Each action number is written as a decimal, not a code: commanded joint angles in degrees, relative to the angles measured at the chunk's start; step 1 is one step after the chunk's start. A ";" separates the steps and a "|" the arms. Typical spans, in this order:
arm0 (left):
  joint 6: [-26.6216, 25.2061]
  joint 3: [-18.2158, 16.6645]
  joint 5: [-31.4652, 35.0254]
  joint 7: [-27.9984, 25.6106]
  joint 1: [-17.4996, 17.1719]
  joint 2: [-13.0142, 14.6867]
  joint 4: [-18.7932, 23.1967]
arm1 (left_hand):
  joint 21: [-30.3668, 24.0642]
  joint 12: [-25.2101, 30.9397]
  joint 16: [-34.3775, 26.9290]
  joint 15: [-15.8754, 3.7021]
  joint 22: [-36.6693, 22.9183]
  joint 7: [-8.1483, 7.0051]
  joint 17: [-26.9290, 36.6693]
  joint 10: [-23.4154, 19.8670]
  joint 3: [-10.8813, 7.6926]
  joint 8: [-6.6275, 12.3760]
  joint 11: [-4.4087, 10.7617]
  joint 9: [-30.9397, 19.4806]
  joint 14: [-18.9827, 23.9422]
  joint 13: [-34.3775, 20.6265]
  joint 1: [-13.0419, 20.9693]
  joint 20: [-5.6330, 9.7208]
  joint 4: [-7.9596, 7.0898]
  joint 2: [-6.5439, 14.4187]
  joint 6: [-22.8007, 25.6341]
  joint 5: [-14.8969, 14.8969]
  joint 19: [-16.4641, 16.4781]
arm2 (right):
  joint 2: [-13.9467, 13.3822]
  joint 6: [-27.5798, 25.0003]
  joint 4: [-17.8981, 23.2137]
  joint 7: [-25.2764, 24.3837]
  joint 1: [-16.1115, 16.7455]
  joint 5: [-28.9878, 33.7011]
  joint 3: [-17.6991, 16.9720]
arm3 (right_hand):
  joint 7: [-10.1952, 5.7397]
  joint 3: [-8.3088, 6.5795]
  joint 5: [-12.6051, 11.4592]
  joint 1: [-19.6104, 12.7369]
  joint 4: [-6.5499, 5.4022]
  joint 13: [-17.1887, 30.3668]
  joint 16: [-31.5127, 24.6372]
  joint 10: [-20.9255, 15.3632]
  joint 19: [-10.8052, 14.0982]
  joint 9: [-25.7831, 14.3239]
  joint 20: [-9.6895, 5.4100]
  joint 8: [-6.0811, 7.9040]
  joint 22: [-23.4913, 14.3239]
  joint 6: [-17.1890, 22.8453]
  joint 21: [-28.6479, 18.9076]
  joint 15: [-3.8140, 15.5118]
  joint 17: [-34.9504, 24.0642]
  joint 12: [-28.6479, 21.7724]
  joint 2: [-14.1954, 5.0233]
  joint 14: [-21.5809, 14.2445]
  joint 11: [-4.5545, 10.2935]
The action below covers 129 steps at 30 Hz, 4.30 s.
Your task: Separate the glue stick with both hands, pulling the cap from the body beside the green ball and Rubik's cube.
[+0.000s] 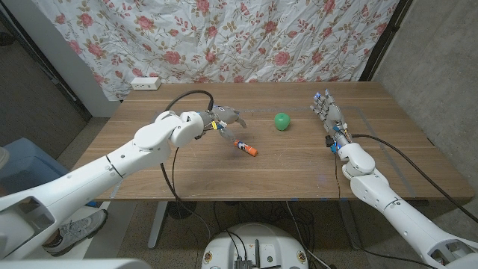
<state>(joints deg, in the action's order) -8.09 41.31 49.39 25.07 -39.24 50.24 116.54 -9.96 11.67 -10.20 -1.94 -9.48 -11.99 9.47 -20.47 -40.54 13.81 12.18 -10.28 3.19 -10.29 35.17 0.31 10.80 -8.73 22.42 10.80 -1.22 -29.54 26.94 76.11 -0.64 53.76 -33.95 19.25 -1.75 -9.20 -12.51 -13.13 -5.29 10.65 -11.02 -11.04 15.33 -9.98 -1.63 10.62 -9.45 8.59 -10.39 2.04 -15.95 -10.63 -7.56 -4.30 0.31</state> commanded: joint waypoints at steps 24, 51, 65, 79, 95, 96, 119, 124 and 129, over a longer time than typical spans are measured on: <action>-3.11 2.83 11.61 -0.55 -3.81 -5.09 -2.58 | -0.45 -0.03 -0.53 -3.22 -0.10 -0.08 0.16 -2.43 1.26 -0.25 0.22 -0.06 1.27 -0.15 1.95 -0.63 -0.07 -0.77 -0.18 -0.20 -0.63 | -0.77 -0.79 2.25 -0.78 2.11 -0.58 -0.69 | 0.16 -0.63 0.08 0.19 0.48 0.04 -0.53 0.19 0.01 -0.16 0.17 0.25 -0.10 0.74 -0.28 -0.10 0.27 -0.25 0.04 -0.20 -0.09; -1.12 3.81 11.85 -7.16 -3.22 -5.98 -6.47 | -1.00 0.36 -1.01 -4.39 -0.11 -0.20 0.14 -10.63 3.88 0.87 0.29 -0.18 6.94 -0.19 7.46 0.08 -0.36 0.36 4.64 0.09 3.17 | -0.56 -0.78 1.97 -1.46 2.05 -0.30 -0.82 | 0.19 -1.07 0.18 0.36 0.82 0.04 -0.73 -0.01 0.21 -0.16 0.18 0.35 -0.10 1.22 -0.35 0.01 0.62 -0.37 -0.11 -0.33 0.07; -0.35 3.98 11.05 -9.76 -3.40 -5.92 -7.50 | -0.76 0.56 -0.92 -4.89 -0.11 -0.55 0.18 -17.65 6.13 2.14 0.10 -0.44 10.97 -0.27 10.55 0.04 -0.67 1.77 11.60 0.29 4.45 | -0.17 -0.46 1.73 -2.35 2.09 0.20 -0.82 | -0.59 -1.38 0.20 0.30 1.08 0.04 -0.78 -0.21 0.35 -0.16 0.14 0.54 -0.11 1.95 -0.38 0.07 0.82 -0.44 -0.23 -0.35 0.23; -0.58 4.16 11.80 -16.55 -4.61 -6.10 -9.27 | -1.07 0.21 -1.13 -6.57 -0.10 -0.60 0.17 -24.71 8.68 2.71 0.26 -0.45 16.56 -0.25 14.41 0.54 -0.45 2.30 19.87 0.55 7.80 | 0.07 -0.08 1.88 -2.85 2.37 0.37 -0.89 | -0.87 -1.59 0.25 0.45 1.21 0.04 -0.99 -0.43 0.54 -0.16 0.38 0.53 -0.11 2.27 -0.43 0.03 0.90 -0.49 -0.32 -0.62 0.34; -2.68 5.04 12.00 -20.82 -5.53 -7.83 -10.84 | -0.93 -0.08 -1.09 -7.32 -0.10 -0.50 0.23 -29.74 11.44 3.33 0.43 -0.49 20.79 -0.32 18.16 0.64 -0.70 1.41 28.05 0.19 10.00 | -0.04 -0.22 2.91 -3.89 3.06 0.70 -1.14 | -0.96 -1.72 0.30 0.76 1.21 0.04 -1.09 -0.60 0.73 -0.16 0.50 0.50 -0.12 2.49 -0.46 0.00 0.95 -0.53 -0.34 -0.66 0.38; -2.65 5.17 12.12 -21.29 -5.49 -7.89 -11.01 | -0.95 -0.06 -1.08 -7.45 -0.10 -0.52 0.23 -30.05 11.56 3.32 0.41 -0.48 20.96 -0.32 18.37 0.64 -0.67 1.37 28.40 0.19 10.18 | -0.05 -0.20 2.90 -3.94 3.04 0.80 -1.13 | -0.95 -1.71 0.31 0.78 1.22 0.04 -1.11 -0.59 0.73 -0.17 0.51 0.49 -0.12 2.47 -0.46 -0.03 0.95 -0.52 -0.31 -0.69 0.38; -4.46 6.96 12.82 -21.89 -4.39 -8.63 -12.83 | -1.08 0.57 -1.28 -8.33 -0.13 -0.32 0.42 -38.45 14.30 2.77 0.64 -0.45 25.69 -0.67 22.13 0.55 -1.18 3.09 35.85 0.44 13.20 | 0.14 -0.24 2.50 -4.30 2.71 0.97 -1.18 | -1.03 -2.02 0.35 1.13 1.32 0.05 -1.22 -0.64 0.88 -0.18 0.66 0.50 -0.13 2.97 -0.45 -0.08 1.05 -0.48 -0.37 -0.74 0.46; -4.75 6.82 12.74 -22.07 -4.45 -8.30 -12.54 | -0.98 0.43 -1.20 -8.62 -0.14 -0.16 0.48 -42.11 16.18 1.60 0.71 -0.24 27.56 -0.76 22.65 0.77 -1.31 4.21 39.26 0.49 14.40 | 0.08 -0.13 2.70 -4.52 2.85 1.14 -1.25 | -1.01 -2.07 0.36 1.26 1.31 0.06 -1.26 -0.71 0.89 -0.18 0.72 0.47 -0.14 2.98 -0.44 -0.11 1.06 -0.50 -0.39 -0.76 0.45; -5.32 6.46 12.72 -22.36 -4.69 -8.08 -11.88 | -0.97 0.57 -1.27 -8.77 -0.13 -0.09 0.52 -43.12 16.61 1.59 0.73 -0.34 28.13 -0.85 22.73 0.84 -1.33 4.53 40.29 0.50 14.65 | -0.15 -0.06 3.18 -4.74 3.13 1.30 -1.40 | -1.00 -2.10 0.37 1.36 1.31 0.06 -1.28 -0.71 0.95 -0.18 0.69 0.46 -0.14 3.04 -0.46 -0.16 1.08 -0.49 -0.35 -0.80 0.42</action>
<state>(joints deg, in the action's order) -12.47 47.99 62.18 3.02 -43.79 41.75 104.06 -10.66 11.85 -11.27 -2.98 -9.46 -12.38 9.75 -61.42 -24.26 15.24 11.96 -10.24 30.63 -10.72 57.85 1.03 9.36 -5.30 60.34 10.83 12.83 -29.42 26.77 78.69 -4.98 56.56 -32.97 18.06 -2.78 -11.10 -12.19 -11.54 -3.88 10.66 -11.92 -11.25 15.95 -9.98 -1.02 10.81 -9.45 11.05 -10.61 1.94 -14.91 -10.63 -7.63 -4.63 0.52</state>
